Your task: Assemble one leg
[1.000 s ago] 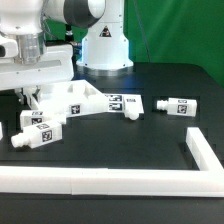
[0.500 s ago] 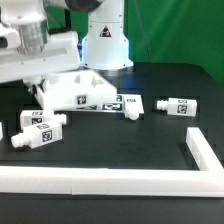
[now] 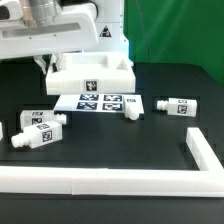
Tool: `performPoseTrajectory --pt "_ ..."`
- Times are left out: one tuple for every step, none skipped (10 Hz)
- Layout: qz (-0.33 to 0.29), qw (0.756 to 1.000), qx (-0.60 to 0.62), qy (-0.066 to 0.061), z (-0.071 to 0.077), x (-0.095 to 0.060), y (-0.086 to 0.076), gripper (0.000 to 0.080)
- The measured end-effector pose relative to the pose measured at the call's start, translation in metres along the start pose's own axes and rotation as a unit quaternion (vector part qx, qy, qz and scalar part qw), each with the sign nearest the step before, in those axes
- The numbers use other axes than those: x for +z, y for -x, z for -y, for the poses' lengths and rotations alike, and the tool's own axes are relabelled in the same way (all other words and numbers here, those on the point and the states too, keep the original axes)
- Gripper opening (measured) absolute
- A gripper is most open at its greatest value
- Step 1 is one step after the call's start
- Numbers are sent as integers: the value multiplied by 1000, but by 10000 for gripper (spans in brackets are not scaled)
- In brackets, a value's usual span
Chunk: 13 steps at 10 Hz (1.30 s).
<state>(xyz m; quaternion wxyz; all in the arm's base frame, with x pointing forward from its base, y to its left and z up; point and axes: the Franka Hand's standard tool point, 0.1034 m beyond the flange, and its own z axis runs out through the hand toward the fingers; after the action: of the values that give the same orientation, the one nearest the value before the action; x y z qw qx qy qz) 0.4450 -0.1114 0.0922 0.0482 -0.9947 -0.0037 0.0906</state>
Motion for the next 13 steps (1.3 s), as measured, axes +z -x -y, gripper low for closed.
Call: performPoseTrajectory --pt "1 1000 9 6 4 3 -21 52" --pt "4 1000 7 8 4 3 -28 52" --pt "5 1000 6 8 4 4 -27 52" --pt "6 1000 6 8 4 5 -27 52" --pt "6 1000 6 8 4 6 -27 52" --pt "7 1000 6 8 4 6 -27 52" --pt "8 1000 7 8 5 7 -26 52" --pt "9 1000 9 9 8 6 -28 52" --pt "21 1000 17 4 11 -2 -41 52" --pt "19 1000 20 8 14 -4 -69 52" --pt "17 1000 18 12 18 -4 -92 52" --pt "10 1000 13 14 20 -5 -108 52" --pt "10 1000 12 15 20 -3 -110 52"
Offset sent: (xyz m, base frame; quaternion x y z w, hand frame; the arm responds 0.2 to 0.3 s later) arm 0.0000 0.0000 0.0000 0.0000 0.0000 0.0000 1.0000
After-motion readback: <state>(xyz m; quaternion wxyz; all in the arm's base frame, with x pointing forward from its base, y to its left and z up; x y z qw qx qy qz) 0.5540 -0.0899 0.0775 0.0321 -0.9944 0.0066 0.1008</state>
